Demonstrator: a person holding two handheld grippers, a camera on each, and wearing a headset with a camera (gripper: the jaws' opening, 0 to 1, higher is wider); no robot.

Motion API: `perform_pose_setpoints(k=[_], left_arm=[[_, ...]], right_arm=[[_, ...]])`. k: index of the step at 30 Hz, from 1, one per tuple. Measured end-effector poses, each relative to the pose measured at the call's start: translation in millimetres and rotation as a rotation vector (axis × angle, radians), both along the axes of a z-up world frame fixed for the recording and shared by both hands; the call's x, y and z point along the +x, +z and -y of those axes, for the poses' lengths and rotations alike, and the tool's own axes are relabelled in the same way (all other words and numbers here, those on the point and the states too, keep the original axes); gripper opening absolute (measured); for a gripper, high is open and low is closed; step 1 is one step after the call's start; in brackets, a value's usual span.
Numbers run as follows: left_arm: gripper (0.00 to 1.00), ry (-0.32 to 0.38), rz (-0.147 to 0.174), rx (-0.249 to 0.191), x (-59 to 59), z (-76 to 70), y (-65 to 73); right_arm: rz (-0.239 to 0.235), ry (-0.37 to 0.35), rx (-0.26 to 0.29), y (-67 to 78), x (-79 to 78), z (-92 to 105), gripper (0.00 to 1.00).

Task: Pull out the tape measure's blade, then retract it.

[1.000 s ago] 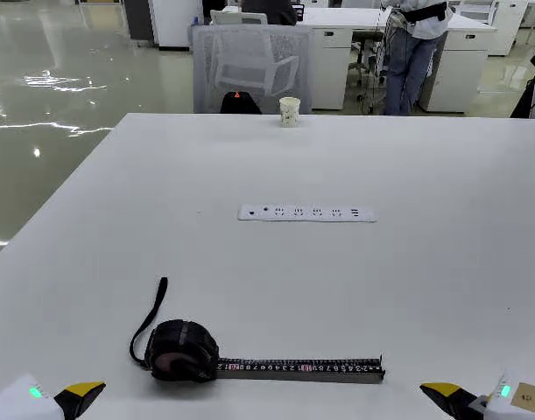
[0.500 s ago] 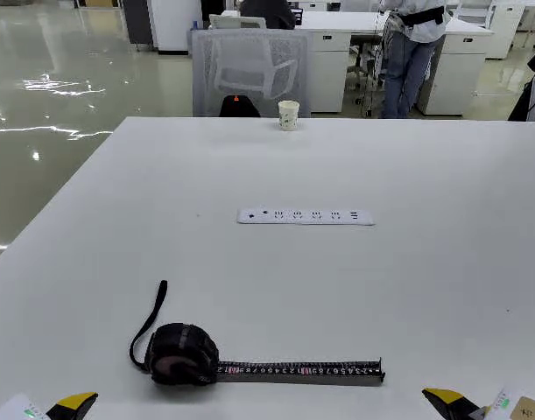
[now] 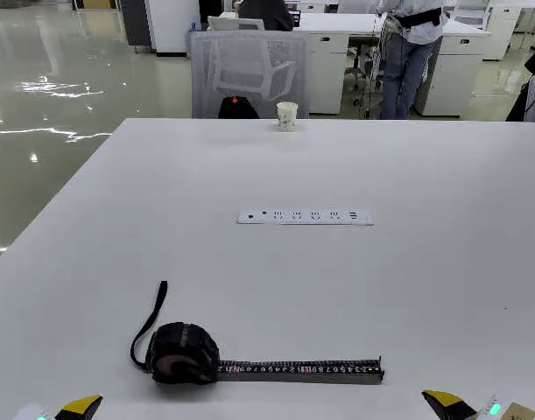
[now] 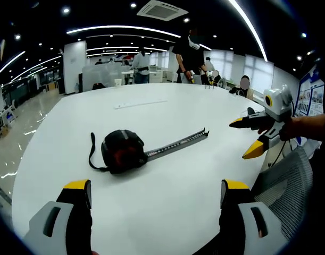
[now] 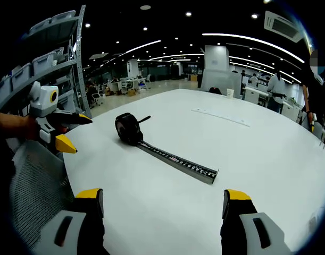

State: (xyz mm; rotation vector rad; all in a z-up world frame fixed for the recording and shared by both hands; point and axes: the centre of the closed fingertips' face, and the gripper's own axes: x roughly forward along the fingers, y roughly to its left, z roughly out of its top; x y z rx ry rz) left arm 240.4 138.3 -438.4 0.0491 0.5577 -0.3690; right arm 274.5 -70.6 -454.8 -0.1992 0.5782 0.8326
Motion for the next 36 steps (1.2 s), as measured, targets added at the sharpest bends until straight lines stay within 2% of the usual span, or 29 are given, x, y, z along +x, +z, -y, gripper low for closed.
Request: perform_pose_setpoints(k=[10,20,36], left_arm=[[0.99,0.030,-0.002,-0.011,-2.0,1.4,1.2],[0.99,0.052,0.002,-0.020,-2.8,3.4,2.2],[0.99,0.072,0.004,-0.031,-0.1,3.5,4.4]], right_arm=[[-0.003,-0.033,0.014,3.4,-1.9,-0.8,0.95],[-0.007,-0.042,0.030,4.6,-3.6,-5.4,0.99],[-0.015,-0.046,0.043,5.8,-5.5,-5.3,0.99]])
